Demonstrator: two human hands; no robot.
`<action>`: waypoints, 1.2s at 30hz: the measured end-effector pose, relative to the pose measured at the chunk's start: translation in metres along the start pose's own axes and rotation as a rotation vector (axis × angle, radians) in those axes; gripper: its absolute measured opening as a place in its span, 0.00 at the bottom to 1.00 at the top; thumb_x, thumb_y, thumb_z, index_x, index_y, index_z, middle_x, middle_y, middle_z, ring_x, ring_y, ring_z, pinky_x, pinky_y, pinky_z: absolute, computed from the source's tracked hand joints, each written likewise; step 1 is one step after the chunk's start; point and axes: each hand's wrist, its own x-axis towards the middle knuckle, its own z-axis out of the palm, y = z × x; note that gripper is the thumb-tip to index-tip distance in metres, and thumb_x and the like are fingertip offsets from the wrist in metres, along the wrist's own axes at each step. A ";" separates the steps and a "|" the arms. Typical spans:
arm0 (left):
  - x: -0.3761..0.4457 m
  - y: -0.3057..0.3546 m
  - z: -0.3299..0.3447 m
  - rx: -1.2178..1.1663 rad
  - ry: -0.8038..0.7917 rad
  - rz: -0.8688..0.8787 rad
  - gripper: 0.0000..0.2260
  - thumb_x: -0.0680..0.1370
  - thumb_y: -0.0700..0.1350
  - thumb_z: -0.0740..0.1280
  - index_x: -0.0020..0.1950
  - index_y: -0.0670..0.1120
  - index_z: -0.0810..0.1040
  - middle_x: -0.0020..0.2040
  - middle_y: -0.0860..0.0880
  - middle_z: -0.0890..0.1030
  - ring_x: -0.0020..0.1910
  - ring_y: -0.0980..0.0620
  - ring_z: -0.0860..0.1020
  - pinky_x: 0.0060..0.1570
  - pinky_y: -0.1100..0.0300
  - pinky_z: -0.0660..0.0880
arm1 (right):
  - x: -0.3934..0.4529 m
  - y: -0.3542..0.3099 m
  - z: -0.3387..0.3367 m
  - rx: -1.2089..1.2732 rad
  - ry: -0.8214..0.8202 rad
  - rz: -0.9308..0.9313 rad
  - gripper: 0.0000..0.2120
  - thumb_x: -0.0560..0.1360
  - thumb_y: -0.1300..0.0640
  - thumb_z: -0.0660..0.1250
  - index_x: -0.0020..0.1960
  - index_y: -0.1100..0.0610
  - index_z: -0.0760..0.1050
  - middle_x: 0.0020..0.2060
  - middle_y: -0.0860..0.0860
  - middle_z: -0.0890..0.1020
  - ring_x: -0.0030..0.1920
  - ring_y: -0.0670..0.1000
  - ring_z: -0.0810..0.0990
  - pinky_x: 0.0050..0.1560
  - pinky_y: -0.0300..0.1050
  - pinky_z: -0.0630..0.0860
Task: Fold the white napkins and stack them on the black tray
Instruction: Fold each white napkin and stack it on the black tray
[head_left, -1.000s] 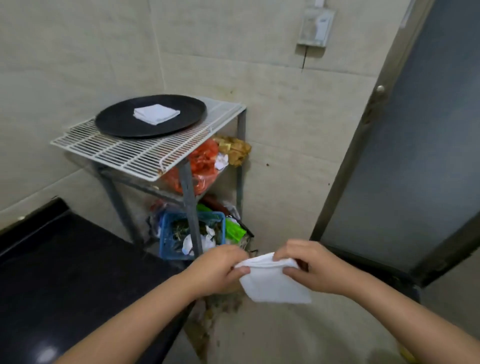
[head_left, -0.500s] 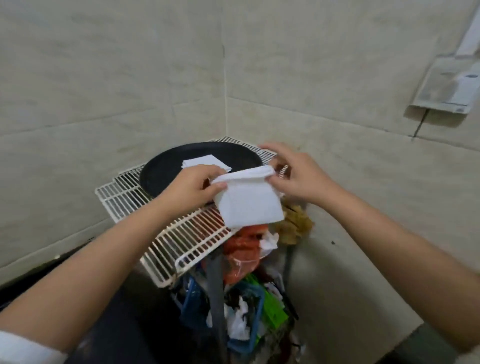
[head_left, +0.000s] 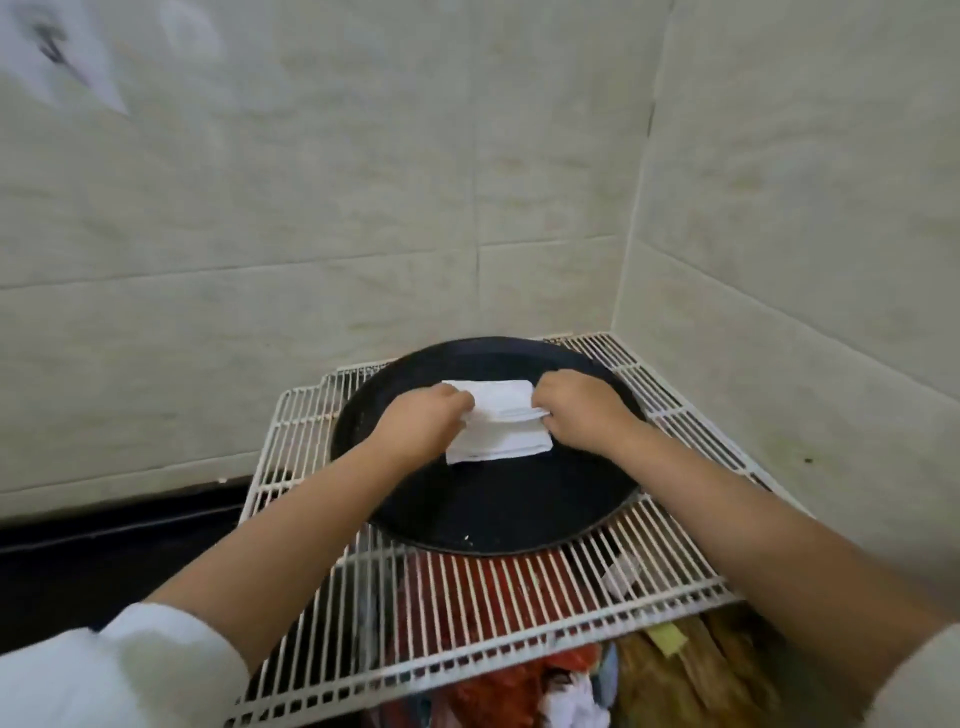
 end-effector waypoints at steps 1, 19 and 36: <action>-0.004 0.002 0.009 0.012 -0.060 0.004 0.14 0.80 0.43 0.57 0.64 0.42 0.71 0.63 0.43 0.75 0.60 0.43 0.74 0.59 0.52 0.71 | -0.002 0.001 0.008 -0.062 -0.079 -0.045 0.08 0.75 0.63 0.59 0.49 0.63 0.75 0.52 0.58 0.77 0.54 0.58 0.74 0.45 0.48 0.70; -0.073 -0.020 -0.005 0.043 0.007 -0.223 0.23 0.80 0.46 0.57 0.75 0.45 0.56 0.75 0.46 0.60 0.73 0.46 0.60 0.71 0.52 0.63 | -0.012 -0.072 -0.034 -0.231 -0.202 -0.114 0.14 0.76 0.60 0.57 0.60 0.59 0.71 0.60 0.56 0.73 0.59 0.58 0.72 0.54 0.50 0.70; -0.607 -0.240 -0.114 0.326 0.142 -1.153 0.16 0.79 0.51 0.57 0.62 0.43 0.69 0.63 0.44 0.72 0.65 0.44 0.68 0.57 0.51 0.69 | -0.048 -0.639 -0.093 0.270 -0.005 -0.783 0.23 0.77 0.48 0.59 0.69 0.56 0.64 0.66 0.57 0.69 0.67 0.58 0.67 0.66 0.53 0.67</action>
